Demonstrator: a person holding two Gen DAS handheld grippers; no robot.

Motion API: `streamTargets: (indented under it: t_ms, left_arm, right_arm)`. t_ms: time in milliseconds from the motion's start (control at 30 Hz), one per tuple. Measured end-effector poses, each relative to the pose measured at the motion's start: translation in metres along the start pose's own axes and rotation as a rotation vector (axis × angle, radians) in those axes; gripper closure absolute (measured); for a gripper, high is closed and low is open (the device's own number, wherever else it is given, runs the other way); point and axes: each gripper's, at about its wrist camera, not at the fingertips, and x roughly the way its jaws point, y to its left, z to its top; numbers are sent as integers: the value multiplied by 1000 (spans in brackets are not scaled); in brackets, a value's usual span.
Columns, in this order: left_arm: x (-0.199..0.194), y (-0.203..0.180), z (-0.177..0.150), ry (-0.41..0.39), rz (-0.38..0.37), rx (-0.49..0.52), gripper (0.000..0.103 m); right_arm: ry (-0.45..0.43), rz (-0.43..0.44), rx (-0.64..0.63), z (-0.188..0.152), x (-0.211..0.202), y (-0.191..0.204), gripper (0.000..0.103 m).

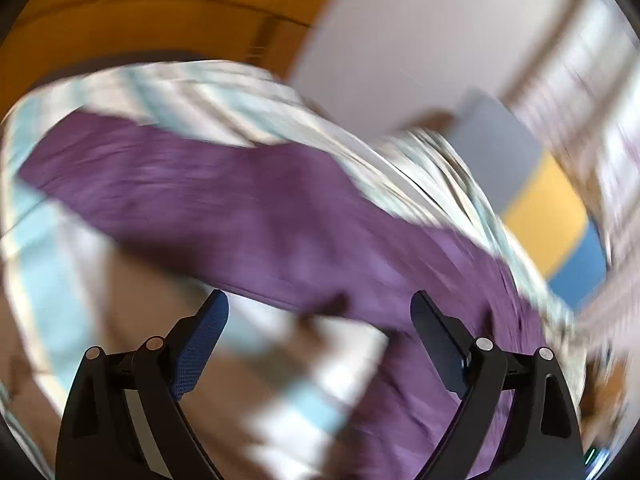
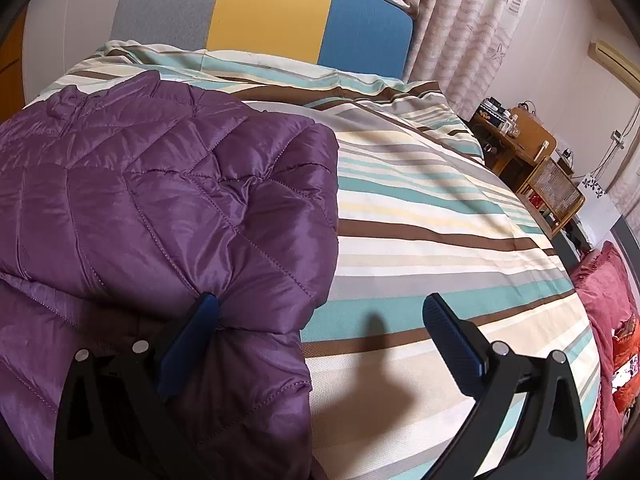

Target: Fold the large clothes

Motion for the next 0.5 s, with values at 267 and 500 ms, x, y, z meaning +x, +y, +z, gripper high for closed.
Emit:
streamTargets:
  t_ms: [267, 500]
  left_arm:
    - [-1, 119, 36, -55, 126, -372, 33]
    - [14, 154, 68, -123, 138, -482, 59]
  right_arm:
    - [0, -1, 0, 0, 0, 1, 2]
    - [2, -9, -9, 0, 2, 3, 2]
